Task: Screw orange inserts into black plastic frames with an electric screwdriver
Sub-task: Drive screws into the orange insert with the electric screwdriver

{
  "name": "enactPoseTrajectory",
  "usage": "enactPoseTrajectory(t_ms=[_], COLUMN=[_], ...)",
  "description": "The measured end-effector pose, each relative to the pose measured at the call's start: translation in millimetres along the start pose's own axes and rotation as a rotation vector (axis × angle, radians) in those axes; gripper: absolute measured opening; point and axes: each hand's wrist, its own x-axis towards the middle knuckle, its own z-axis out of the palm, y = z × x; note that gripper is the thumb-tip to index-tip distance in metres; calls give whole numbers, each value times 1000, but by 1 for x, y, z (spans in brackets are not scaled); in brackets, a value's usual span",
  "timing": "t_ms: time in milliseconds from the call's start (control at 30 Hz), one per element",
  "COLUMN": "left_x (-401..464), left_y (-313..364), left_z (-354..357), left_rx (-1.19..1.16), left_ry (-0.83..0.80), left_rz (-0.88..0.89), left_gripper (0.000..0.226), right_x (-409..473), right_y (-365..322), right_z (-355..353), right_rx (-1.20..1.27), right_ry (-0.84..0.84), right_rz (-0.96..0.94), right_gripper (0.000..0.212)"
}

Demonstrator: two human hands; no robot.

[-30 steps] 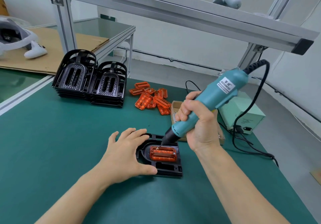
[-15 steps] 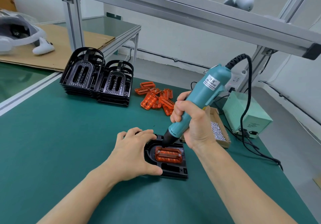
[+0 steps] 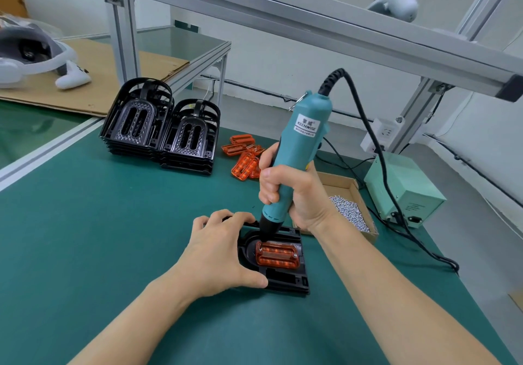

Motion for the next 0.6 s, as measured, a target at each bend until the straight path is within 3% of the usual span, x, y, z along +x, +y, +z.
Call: enactPoseTrajectory(t_ms=[367,600], left_x=[0,0], left_y=[-1,-3], left_z=[0,0], left_rx=[-25,-24], left_ry=[2,1], left_rz=[-9,-9], left_gripper=[102,103], right_x=[-2,-5], right_y=[4,3], right_z=[-3,-1], right_rx=[29,-37], right_ry=[-9,-125], right_rz=[-47,-43], right_gripper=[14,13])
